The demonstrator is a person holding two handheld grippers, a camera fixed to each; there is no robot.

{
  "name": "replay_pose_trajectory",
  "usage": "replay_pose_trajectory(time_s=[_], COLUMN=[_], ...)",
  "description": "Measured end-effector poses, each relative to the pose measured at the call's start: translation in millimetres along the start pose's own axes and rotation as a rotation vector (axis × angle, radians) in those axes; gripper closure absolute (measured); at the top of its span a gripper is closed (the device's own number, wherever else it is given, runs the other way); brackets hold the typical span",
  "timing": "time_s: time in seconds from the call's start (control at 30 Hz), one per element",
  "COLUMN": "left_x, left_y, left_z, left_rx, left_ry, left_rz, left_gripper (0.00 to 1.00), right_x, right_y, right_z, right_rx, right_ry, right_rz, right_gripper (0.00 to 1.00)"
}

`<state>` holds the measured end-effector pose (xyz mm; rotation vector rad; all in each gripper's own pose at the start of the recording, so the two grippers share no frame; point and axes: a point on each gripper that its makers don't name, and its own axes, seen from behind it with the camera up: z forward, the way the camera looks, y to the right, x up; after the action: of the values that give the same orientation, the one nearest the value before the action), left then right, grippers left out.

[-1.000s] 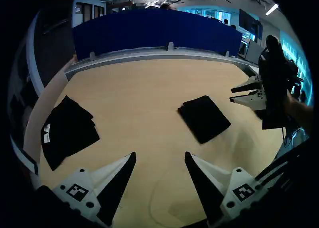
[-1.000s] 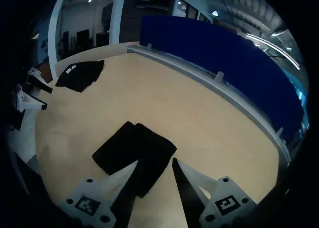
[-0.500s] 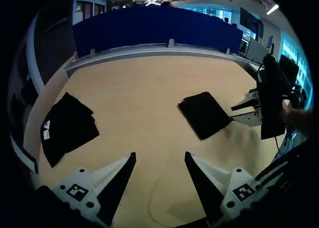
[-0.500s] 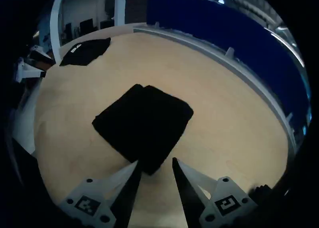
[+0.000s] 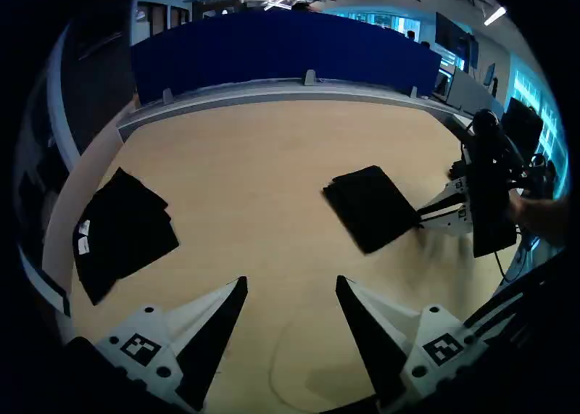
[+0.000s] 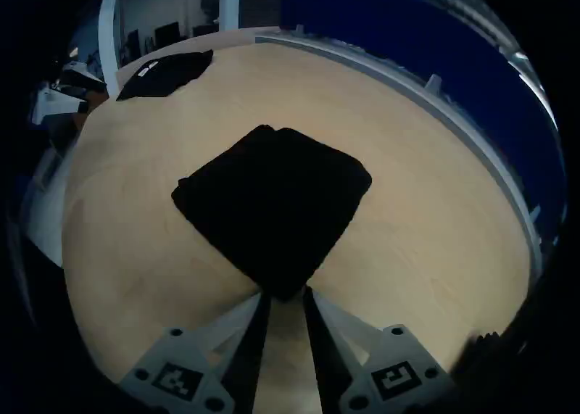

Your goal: Fold towel

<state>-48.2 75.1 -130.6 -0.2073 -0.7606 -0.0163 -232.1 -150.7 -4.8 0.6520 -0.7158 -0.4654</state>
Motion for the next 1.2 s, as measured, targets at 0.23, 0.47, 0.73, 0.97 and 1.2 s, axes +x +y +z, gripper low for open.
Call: replay_pose_trajectory(time_s=[0.23, 0.47, 0.73, 0.97, 1.2], left_x=[-3.3, -2.7, 0.5, 8.2, 15.1], left_y=[-1.7, -2.1, -2.3, -3.1, -3.1], left_z=[0.5, 0.5, -0.2, 0.8, 0.5], left_rx=[0.002, 0.002, 0.001, 0.004, 0.006], left_ry=[-0.004, -0.004, -0.001, 0.014, 0.030], left_rz=[-0.004, -0.003, -0.002, -0.003, -0.003], left_gripper=[0.10, 0.10, 0.10, 0.10, 0.10], right_x=[0.3, 5.3, 34.4, 84.4, 128.6], right_y=[-4.7, -2.0, 5.2, 10.0, 15.4], right_z=[0.6, -0.9, -18.0, -42.5, -63.0], right_rx=[0.026, 0.003, -0.019, -0.043, -0.060], right_ry=[0.004, 0.020, 0.085, 0.185, 0.272], right_rz=[0.002, -0.001, 0.000, -0.018, -0.041], right_gripper=[0.90, 0.95, 0.95, 0.95, 0.95])
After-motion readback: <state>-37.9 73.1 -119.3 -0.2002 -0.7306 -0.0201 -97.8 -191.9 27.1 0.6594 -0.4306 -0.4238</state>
